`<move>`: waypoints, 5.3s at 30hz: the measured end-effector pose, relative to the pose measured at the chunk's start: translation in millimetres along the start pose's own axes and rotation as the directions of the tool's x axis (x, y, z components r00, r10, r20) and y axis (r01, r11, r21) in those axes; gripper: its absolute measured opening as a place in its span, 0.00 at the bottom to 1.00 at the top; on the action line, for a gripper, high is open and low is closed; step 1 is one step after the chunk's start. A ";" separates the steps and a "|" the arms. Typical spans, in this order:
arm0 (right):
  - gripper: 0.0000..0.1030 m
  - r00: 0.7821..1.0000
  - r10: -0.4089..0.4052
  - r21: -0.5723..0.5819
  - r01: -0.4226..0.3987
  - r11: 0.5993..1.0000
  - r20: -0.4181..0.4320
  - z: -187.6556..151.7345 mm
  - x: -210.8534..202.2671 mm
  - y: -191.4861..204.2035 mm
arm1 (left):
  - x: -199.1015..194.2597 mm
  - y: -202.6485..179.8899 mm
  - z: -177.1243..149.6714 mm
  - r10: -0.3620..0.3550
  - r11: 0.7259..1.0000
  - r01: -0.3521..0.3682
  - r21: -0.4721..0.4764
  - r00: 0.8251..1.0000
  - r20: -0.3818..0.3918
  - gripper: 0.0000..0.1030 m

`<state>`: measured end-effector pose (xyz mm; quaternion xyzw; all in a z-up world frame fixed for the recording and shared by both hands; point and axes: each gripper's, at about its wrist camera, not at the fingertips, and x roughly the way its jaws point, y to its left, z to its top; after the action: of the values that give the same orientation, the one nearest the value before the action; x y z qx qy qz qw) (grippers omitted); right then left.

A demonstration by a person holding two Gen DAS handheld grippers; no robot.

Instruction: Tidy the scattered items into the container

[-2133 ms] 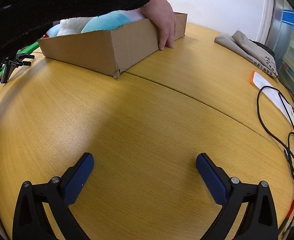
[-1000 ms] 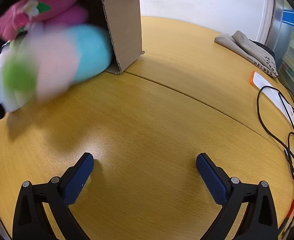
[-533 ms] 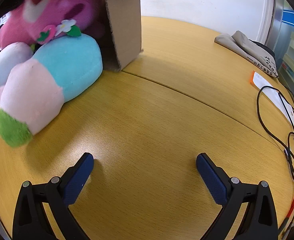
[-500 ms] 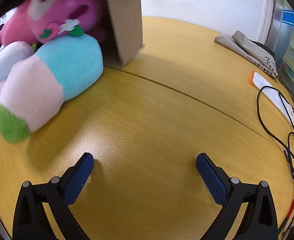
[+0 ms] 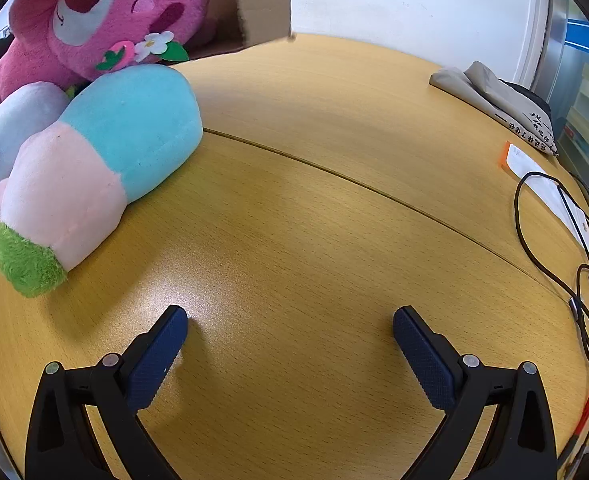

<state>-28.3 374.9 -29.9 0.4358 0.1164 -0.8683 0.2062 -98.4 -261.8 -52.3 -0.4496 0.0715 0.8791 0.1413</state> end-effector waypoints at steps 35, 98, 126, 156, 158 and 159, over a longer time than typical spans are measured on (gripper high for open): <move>1.00 1.000 0.000 0.001 0.000 1.000 0.000 0.0 0.0 -0.3 | -3.1 1.3 3.1 -0.003 1.000 0.003 0.004 1.000 0.000 1.00; 1.00 1.000 0.000 0.001 0.000 1.000 0.000 -0.4 0.4 -0.7 | -2.9 2.0 3.4 -0.008 1.000 0.008 0.011 1.000 0.000 1.00; 1.00 0.996 -0.092 0.119 0.093 0.989 -0.010 6.0 4.1 16.2 | -2.0 2.1 3.2 -0.010 1.000 0.010 0.014 1.000 0.000 1.00; 1.00 0.968 -0.242 0.381 0.249 0.891 -0.067 -21.4 -39.0 72.8 | -109.5 -37.4 -55.2 0.161 0.952 -0.089 -0.292 0.959 0.232 0.99; 1.00 0.968 -0.249 0.455 0.223 0.862 -0.003 -24.4 -64.0 85.6 | -140.0 -58.7 -56.5 0.142 0.951 -0.045 -0.307 0.942 0.304 0.99; 1.00 0.969 -0.243 0.492 0.193 0.849 0.038 -23.7 -77.5 93.6 | -153.9 -66.8 -58.7 0.133 0.953 -0.027 -0.302 0.933 0.334 0.99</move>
<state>73.0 320.8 16.3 0.4141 -0.0662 -0.9078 -0.0038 53.2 -241.5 38.2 -0.2983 -0.0672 0.9509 0.0473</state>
